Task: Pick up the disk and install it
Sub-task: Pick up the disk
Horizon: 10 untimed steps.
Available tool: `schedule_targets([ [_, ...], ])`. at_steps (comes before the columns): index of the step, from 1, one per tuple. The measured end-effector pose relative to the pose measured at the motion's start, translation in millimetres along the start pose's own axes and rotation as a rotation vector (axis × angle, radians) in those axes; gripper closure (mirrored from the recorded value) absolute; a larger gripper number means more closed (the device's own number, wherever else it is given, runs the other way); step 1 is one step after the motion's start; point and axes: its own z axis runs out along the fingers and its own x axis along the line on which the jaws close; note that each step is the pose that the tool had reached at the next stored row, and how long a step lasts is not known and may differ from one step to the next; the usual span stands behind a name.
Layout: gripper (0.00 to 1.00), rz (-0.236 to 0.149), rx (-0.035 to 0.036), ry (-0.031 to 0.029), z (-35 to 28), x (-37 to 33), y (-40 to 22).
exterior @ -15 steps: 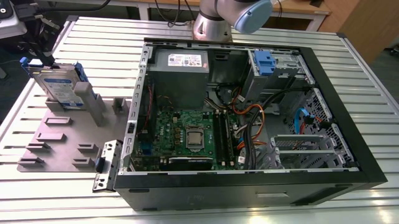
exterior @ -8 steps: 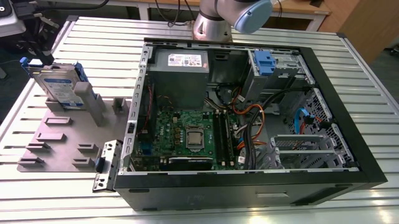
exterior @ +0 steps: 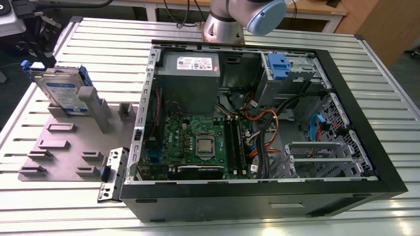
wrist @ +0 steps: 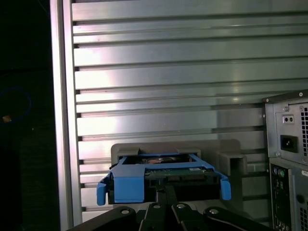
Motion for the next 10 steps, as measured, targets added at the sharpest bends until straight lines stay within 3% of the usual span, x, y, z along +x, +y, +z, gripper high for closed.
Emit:
schedule_targets([
  [10, 0.89, 0.000, 0.0000, 0.0000, -0.7, 0.0, 0.0],
])
